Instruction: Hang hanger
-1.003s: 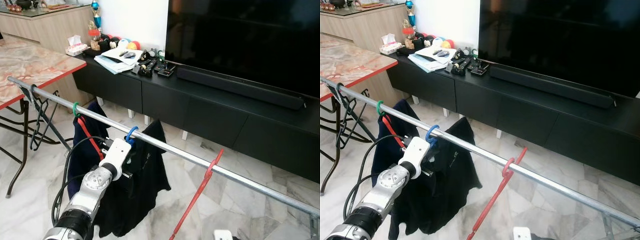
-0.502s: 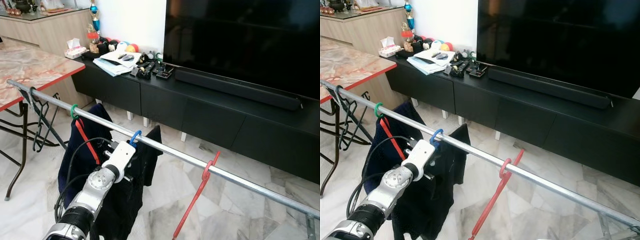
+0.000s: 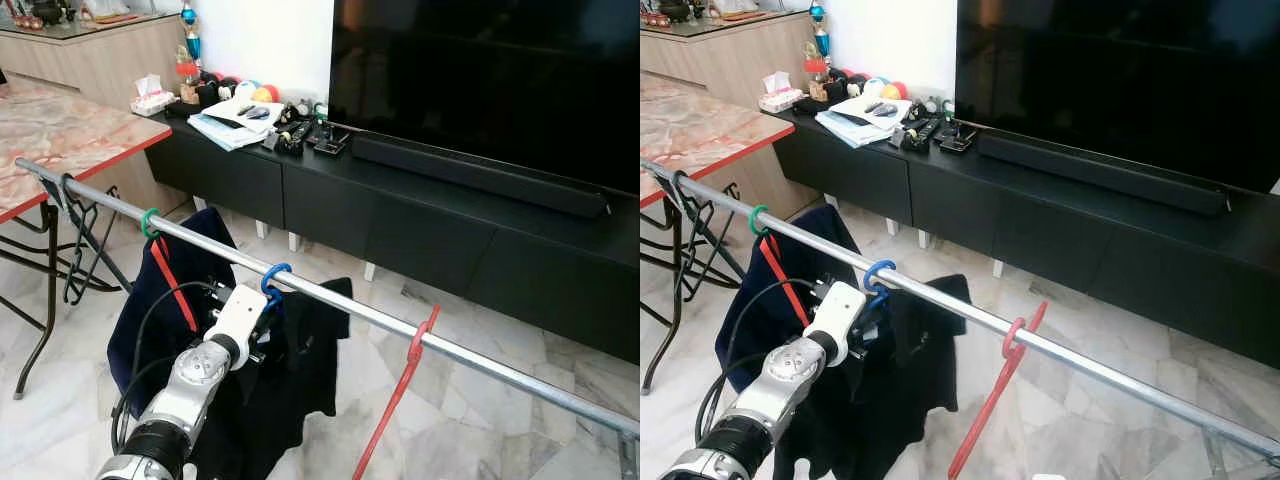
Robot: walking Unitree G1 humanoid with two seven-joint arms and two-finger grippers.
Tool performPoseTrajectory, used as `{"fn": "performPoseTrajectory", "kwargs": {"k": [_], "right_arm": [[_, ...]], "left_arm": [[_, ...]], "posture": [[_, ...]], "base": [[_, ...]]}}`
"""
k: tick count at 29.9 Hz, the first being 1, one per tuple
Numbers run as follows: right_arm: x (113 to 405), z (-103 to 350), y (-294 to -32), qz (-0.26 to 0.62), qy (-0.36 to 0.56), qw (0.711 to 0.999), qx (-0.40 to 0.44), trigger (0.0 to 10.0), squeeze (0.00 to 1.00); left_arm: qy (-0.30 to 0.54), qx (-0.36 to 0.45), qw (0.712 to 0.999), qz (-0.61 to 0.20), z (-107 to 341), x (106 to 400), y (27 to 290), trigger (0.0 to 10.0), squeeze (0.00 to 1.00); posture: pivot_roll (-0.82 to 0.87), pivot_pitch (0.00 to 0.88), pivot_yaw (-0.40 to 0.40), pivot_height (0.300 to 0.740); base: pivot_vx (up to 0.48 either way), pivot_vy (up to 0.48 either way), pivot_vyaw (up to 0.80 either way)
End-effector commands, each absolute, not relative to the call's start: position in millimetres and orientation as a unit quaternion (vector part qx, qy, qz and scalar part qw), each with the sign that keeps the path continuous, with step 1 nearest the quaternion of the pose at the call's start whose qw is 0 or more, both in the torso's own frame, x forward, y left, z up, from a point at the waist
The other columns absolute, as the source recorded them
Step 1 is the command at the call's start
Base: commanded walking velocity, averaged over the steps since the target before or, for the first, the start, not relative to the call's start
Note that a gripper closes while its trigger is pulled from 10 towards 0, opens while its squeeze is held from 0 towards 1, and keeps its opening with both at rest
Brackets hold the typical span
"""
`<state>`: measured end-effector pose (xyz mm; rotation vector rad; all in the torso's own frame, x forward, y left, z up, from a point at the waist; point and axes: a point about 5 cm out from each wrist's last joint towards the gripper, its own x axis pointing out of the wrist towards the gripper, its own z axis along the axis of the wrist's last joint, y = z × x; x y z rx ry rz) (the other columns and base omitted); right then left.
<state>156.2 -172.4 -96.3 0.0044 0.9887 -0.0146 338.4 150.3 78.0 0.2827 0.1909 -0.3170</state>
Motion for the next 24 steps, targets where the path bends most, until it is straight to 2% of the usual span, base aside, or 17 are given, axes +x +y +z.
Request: {"fn": "performPoseTrajectory", "kwargs": {"k": [1, 2, 7, 11, 14, 15, 16, 17, 24], "right_arm": [[153, -98, -174, -0.009, 0.479, 0.878, -0.001, 10.0, 0.00], [153, -98, -174, -0.009, 0.479, 0.878, -0.001, 10.0, 0.00], [144, -96, -206, -0.021, 0.478, 0.878, -0.006, 10.0, 0.00], [140, -96, -216, -0.026, 0.482, 0.876, -0.008, 10.0, 0.00], [133, -96, -222, -0.029, 0.488, 0.873, -0.009, 10.0, 0.00], [130, -97, -224, -0.030, 0.491, 0.871, -0.009, 10.0, 0.00], [130, -97, -224, -0.030, 0.491, 0.871, -0.009, 10.0, 0.00], [130, -98, -223, -0.030, 0.493, 0.870, -0.009, 10.0, 0.00], [126, -101, -212, -0.026, 0.502, 0.865, -0.008, 10.0, 0.00]], "left_arm": [[0.079, 0.125, 0.978, -0.148, 83, 339, 152, 10.0, 0.99], [0.079, 0.125, 0.978, -0.148, 83, 339, 152, 10.0, 0.99], [0.047, 0.097, 0.983, -0.151, 93, 331, 162, 10.0, 0.98], [0.039, 0.093, 0.983, -0.150, 94, 325, 168, 10.0, 0.98], [0.024, 0.090, 0.986, -0.142, 97, 312, 178, 10.0, 0.91], [0.016, 0.095, 0.986, -0.133, 99, 301, 185, 10.0, 0.43], [0.016, 0.095, 0.986, -0.133, 99, 301, 185, 10.0, 0.43], [0.010, 0.099, 0.987, -0.123, 100, 293, 189, 10.0, 0.00], [0.019, 0.111, 0.990, -0.081, 94, 275, 203, 10.0, 0.00]], "posture": [[0.03, 0.022, 0.001, 0.740], [0.03, 0.022, 0.001, 0.740], [0.03, 0.024, 0.002, 0.740], [0.04, 0.026, 0.003, 0.740], [0.04, 0.029, 0.003, 0.740], [0.04, 0.031, 0.004, 0.740], [0.04, 0.031, 0.004, 0.740], [0.04, 0.032, 0.004, 0.740], [0.04, 0.031, 0.002, 0.740]], "base": [[0.000, 0.000, 0.00], [0.000, 0.000, 0.00], [0.000, 0.000, 0.00], [0.000, 0.000, 0.00], [0.000, 0.000, 0.00], [0.000, 0.000, 0.00], [0.000, 0.000, 0.00], [0.000, 0.000, 0.00], [0.000, 0.000, 0.00]]}}
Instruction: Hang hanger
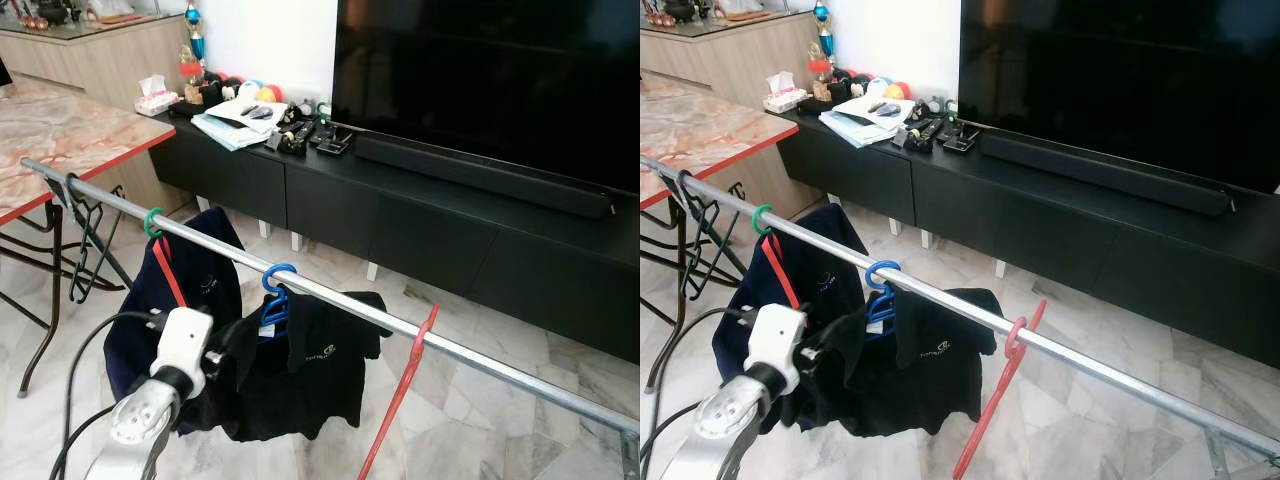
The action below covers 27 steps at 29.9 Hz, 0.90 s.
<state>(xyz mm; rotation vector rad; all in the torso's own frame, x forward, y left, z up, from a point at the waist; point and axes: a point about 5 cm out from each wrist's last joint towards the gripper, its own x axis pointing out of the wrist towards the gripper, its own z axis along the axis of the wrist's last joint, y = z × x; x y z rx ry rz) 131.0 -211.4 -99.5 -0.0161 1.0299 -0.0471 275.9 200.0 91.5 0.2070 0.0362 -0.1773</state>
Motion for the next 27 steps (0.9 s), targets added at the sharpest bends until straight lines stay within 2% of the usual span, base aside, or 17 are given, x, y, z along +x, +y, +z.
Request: {"fn": "performPoseTrajectory", "kwargs": {"k": [1, 5, 27], "right_arm": [[124, -102, -212, -0.027, 0.504, 0.863, -0.008, 10.0, 0.00], [119, -103, -215, -0.031, 0.511, 0.859, -0.014, 10.0, 0.00], [124, -102, -215, -0.029, 0.512, 0.858, -0.023, 10.0, 0.00]], "left_arm": [[0.022, 0.109, 0.991, -0.079, 94, 274, 203, 10.0, 0.00], [0.022, 0.103, 0.991, -0.083, 96, 274, 198, 10.0, 0.00], [0.019, 0.099, 0.991, -0.090, 101, 276, 191, 10.0, 0.00]], "posture": [[0.04, 0.031, 0.002, 0.740], [0.04, 0.030, 0.002, 0.740], [0.04, 0.015, 0.003, 0.740]], "base": [[0.000, 0.000, 0.00], [0.000, 0.000, 0.00], [0.000, 0.324, 0.00]]}}
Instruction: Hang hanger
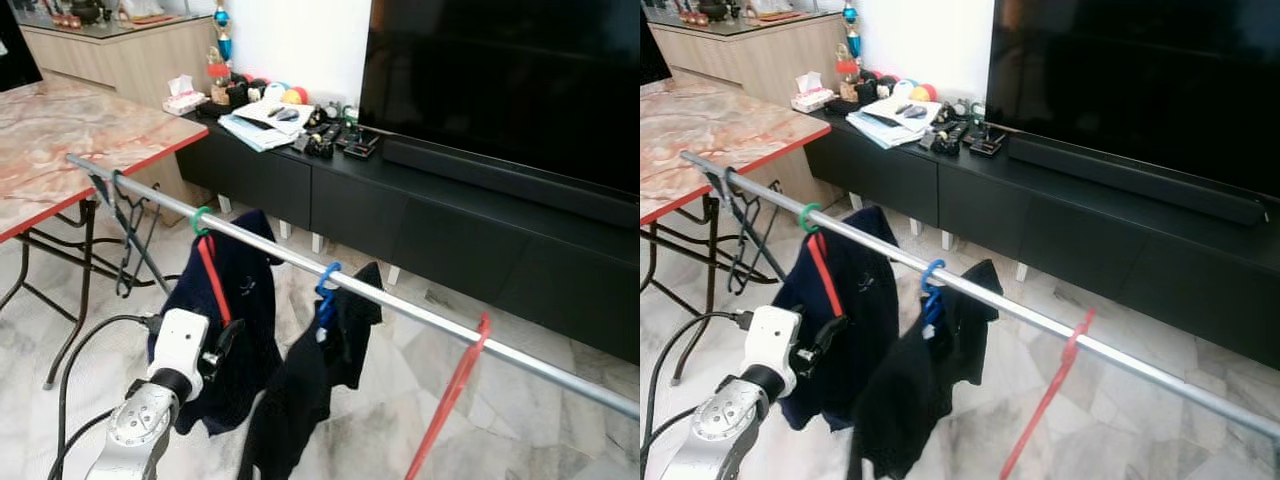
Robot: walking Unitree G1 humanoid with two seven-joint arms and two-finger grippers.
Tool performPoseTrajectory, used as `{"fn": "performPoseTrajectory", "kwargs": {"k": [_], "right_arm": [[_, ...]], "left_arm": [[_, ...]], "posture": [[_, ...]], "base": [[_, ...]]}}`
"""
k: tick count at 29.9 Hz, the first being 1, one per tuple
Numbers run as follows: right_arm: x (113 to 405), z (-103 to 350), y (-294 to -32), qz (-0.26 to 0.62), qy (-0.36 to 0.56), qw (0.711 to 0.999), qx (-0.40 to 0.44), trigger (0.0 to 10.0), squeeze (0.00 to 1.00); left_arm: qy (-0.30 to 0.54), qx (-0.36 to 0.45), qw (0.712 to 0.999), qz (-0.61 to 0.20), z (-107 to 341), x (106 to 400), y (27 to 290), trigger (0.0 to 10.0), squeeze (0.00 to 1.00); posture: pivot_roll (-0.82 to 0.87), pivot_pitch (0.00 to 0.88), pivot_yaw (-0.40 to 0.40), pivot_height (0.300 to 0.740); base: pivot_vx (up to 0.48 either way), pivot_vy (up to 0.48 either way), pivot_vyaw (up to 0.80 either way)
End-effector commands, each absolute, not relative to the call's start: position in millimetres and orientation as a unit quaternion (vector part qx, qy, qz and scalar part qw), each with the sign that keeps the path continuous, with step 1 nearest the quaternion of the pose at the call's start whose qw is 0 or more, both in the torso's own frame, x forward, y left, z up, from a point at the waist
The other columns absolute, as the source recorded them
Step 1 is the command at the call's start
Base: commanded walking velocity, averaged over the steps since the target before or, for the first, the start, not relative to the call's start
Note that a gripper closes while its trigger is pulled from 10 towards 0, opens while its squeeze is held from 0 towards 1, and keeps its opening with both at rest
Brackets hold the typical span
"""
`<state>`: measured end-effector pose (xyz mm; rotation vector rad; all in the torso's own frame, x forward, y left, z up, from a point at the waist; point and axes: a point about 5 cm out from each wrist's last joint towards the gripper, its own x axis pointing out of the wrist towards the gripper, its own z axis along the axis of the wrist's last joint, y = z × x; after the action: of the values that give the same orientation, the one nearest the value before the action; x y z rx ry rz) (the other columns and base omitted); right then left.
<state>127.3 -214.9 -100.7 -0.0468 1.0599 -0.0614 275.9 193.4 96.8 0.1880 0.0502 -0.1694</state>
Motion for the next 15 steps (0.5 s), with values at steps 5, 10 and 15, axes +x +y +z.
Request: {"fn": "performPoseTrajectory", "kwargs": {"k": [5, 10, 15], "right_arm": [[123.3, -102.1, -215.2, -0.030, 0.513, 0.858, -0.023, 10.0, 0.00], [123.1, -102.1, -215.6, -0.029, 0.514, 0.857, -0.025, 10.0, 0.00], [123.2, -102.0, -216.7, -0.033, 0.515, 0.856, -0.026, 10.0, 0.00]], "left_arm": [[0.020, 0.099, 0.991, -0.092, 101.0, 276.2, 190.4, 10.0, 0.00], [0.020, 0.099, 0.991, -0.090, 101.5, 276.1, 191.1, 10.0, 0.00], [0.019, 0.098, 0.991, -0.090, 101.7, 276.3, 190.8, 10.0, 0.00]], "posture": [[0.04, 0.014, 0.003, 0.740], [0.04, 0.017, 0.000, 0.740], [0.04, 0.018, -0.002, 0.740]], "base": [[0.000, 0.337, 0.00], [0.000, 0.343, 0.00], [0.000, 0.344, 0.00]]}}
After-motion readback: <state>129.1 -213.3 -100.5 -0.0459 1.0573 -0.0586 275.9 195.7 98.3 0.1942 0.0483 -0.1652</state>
